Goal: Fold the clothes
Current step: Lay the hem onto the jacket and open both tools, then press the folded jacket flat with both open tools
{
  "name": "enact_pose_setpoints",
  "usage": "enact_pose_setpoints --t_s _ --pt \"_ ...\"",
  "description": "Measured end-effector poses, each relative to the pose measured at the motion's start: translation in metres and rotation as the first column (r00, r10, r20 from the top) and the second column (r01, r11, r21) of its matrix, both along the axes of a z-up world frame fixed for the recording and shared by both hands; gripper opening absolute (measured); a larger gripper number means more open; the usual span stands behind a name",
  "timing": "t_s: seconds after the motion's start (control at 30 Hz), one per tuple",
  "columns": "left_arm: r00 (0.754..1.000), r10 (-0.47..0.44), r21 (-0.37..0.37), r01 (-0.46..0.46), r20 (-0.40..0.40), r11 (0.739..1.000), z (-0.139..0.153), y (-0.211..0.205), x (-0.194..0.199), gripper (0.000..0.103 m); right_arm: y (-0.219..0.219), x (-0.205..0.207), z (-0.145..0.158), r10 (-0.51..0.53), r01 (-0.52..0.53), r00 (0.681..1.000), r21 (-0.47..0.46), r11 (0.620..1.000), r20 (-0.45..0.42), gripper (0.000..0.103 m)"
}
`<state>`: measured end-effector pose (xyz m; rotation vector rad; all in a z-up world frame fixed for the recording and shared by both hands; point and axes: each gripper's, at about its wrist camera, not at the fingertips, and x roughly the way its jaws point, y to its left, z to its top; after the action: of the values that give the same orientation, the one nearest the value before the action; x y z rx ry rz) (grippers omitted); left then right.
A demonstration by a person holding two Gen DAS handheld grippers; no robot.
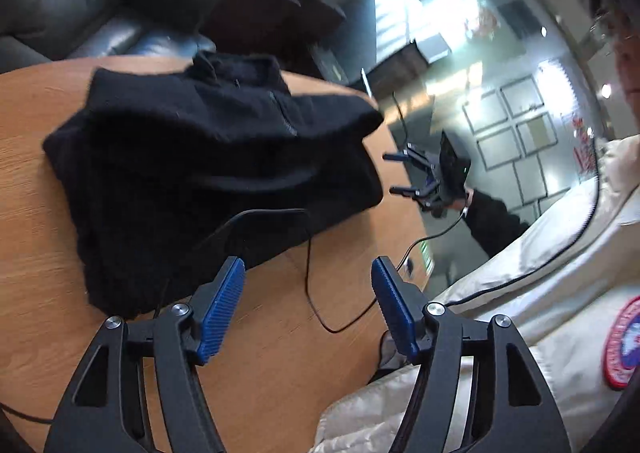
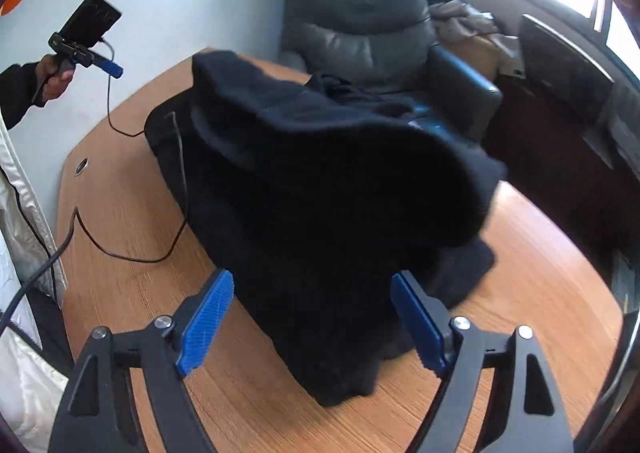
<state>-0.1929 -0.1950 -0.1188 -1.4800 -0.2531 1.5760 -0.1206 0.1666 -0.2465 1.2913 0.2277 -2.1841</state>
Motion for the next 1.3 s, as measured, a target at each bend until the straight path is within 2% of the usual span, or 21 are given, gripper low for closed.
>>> enact_pose_setpoints --t_s 0.07,0.17,0.27,0.33,0.47,0.57,0.63,0.77,0.83,0.9,1.0,1.1,1.17,1.2,1.23,1.27,1.3 --pt "0.999 -0.030 -0.054 0.032 0.021 0.998 -0.033 0.023 -0.018 0.064 -0.016 -0.018 -0.030 0.008 -0.008 1.000 -0.012 1.000 0.002 0.081" --pt "0.998 0.052 -0.078 -0.050 0.028 0.996 -0.063 0.027 -0.066 0.062 -0.024 -0.053 -0.052 -0.005 0.005 1.000 0.008 1.000 -0.022 0.081" --pt "0.994 0.109 -0.031 -0.109 -0.017 0.994 -0.060 0.026 -0.102 0.062 -0.021 -0.081 -0.050 -0.042 0.043 0.996 0.012 0.999 -0.082 0.081" --pt "0.989 0.134 0.035 -0.132 -0.065 0.991 -0.047 0.028 -0.116 0.063 -0.015 -0.098 -0.046 -0.093 0.092 0.989 -0.008 0.996 -0.112 0.081" --pt "0.961 0.246 0.166 -0.224 -0.127 0.960 -0.030 0.022 -0.149 0.068 -0.001 -0.131 -0.039 -0.194 0.188 0.966 -0.051 0.981 -0.169 0.081" --pt "0.933 0.348 0.173 -0.329 -0.091 0.928 -0.040 0.016 -0.178 0.070 0.009 -0.156 -0.033 -0.270 0.257 0.940 -0.086 0.963 -0.208 0.081" --pt "0.934 0.353 0.149 -0.342 -0.057 0.928 -0.053 0.019 -0.186 0.070 0.010 -0.163 -0.042 -0.316 0.304 0.930 -0.092 0.948 -0.187 0.081" --pt "0.977 0.206 0.103 -0.200 -0.050 0.974 -0.073 0.045 -0.155 0.072 0.010 -0.149 -0.056 -0.321 0.314 0.931 -0.070 0.947 -0.173 0.081" --pt "0.986 0.164 0.055 -0.163 -0.017 0.985 -0.092 0.049 -0.137 0.071 0.005 -0.130 -0.066 -0.303 0.302 0.937 -0.033 0.953 -0.175 0.081" --pt "0.985 0.174 0.049 -0.174 0.008 0.983 -0.103 0.041 -0.116 0.068 0.004 -0.106 -0.077 -0.293 0.298 0.942 0.004 0.955 -0.164 0.082" --pt "0.977 0.208 0.060 -0.210 0.036 0.976 -0.113 0.023 -0.081 0.060 -0.005 -0.078 -0.087 -0.331 0.333 0.936 -0.001 0.943 -0.118 0.084" --pt "0.968 0.242 0.070 -0.246 0.065 0.967 -0.123 0.005 -0.046 0.052 -0.012 -0.050 -0.083 -0.334 0.334 0.939 -0.015 0.942 -0.080 0.084" --pt "0.964 0.255 0.041 -0.258 0.076 0.965 -0.121 -0.002 -0.023 0.053 -0.018 -0.040 -0.075 -0.332 0.332 0.942 -0.016 0.943 -0.047 0.084" --pt "0.963 0.258 0.026 -0.261 0.081 0.965 -0.118 -0.003 -0.014 0.057 -0.021 -0.041 -0.064 -0.330 0.328 0.944 -0.055 0.943 -0.029 0.084" --pt "0.962 0.261 0.018 -0.263 0.085 0.965 -0.114 -0.003 -0.008 0.066 -0.027 -0.048 -0.054 -0.297 0.294 0.955 -0.118 0.949 -0.012 0.084" --pt "0.963 0.261 0.017 -0.263 0.075 0.965 -0.109 0.000 -0.005 0.068 -0.033 -0.055 -0.045 -0.261 0.257 0.965 -0.184 0.949 0.003 0.084" --pt "0.965 0.258 0.026 -0.259 0.049 0.965 -0.101 0.004 -0.005 0.068 -0.044 -0.069 -0.050 -0.221 0.223 0.975 -0.202 0.954 0.032 0.084"
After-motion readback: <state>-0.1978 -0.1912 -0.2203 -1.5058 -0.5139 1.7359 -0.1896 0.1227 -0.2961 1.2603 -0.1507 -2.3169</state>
